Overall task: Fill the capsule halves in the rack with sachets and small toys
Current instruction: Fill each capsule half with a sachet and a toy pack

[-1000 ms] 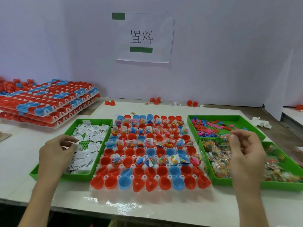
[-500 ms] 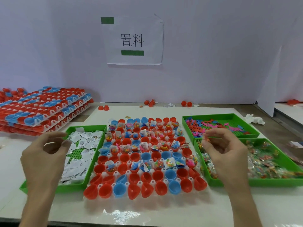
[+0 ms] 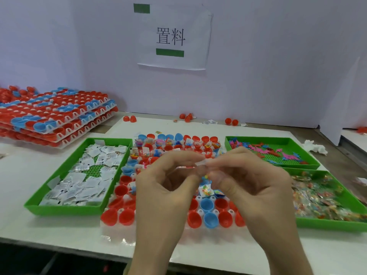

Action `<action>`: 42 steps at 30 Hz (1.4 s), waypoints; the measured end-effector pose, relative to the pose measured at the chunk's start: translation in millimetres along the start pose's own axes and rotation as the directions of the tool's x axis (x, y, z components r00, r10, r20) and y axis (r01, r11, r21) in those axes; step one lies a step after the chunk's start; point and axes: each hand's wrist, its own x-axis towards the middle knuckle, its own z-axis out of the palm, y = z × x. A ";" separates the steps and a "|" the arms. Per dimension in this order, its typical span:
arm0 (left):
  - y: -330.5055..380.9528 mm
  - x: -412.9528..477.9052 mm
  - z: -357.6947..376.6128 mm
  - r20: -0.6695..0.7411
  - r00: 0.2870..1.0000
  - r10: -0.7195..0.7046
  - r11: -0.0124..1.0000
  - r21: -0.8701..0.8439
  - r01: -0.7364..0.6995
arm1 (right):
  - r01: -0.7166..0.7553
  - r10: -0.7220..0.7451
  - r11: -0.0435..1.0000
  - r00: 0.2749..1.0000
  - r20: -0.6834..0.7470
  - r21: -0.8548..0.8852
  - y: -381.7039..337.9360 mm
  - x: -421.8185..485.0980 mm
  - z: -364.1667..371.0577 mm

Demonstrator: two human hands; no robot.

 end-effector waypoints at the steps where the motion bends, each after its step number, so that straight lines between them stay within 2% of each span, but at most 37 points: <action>1: 0.1 -1.6 -0.1 0.022 1.000 -0.004 1.000 -0.005 0.004 | -0.030 0.029 0.999 0.999 -0.029 -0.026 1.1 -0.2 1.0; 4: -0.3 -3.2 -3.7 0.099 0.994 -0.050 0.999 -0.005 0.050 | -0.108 0.101 0.991 0.991 -0.089 -0.077 4.1 0.3 -0.8; 10: 0.8 -4.6 -6.9 0.221 0.972 -0.084 0.996 0.009 0.085 | -0.154 0.146 0.976 0.987 -0.064 -0.152 7.8 -1.1 -5.9; 16: -1.3 -4.6 -12.0 0.124 0.988 -0.088 0.996 0.011 0.087 | -0.168 0.168 0.972 0.986 -0.012 -0.166 9.1 -2.1 1.3; 26: -0.3 -3.0 -27.7 0.189 0.972 -0.143 0.989 0.001 0.145 | -0.177 0.182 0.971 0.983 0.015 -0.161 12.1 -2.4 12.6; 31: -1.4 -1.9 -37.2 0.142 0.979 -0.149 0.988 -0.009 0.151 | -0.300 0.298 0.928 0.954 -0.041 -0.220 25.0 4.1 1.6; 34: -1.2 -1.4 -43.9 0.131 0.979 -0.154 0.988 -0.006 0.156 | -0.351 0.357 0.848 0.932 -0.061 -0.396 41.7 18.9 -15.4; 37: -3.2 -0.9 -47.6 0.109 0.977 -0.184 0.982 -0.019 0.187 | -0.398 0.428 0.693 0.898 -0.102 -0.601 72.6 50.1 -44.0; 39: -2.9 -0.9 -48.3 0.108 0.976 -0.188 0.981 -0.031 0.192 | -0.444 0.476 0.522 0.860 -0.183 -0.728 101.5 74.1 -68.5; 42: -0.8 -0.9 -48.5 0.108 0.978 -0.179 0.982 -0.046 0.185 | -0.473 0.587 0.138 0.747 -0.313 -0.870 143.0 93.9 -102.3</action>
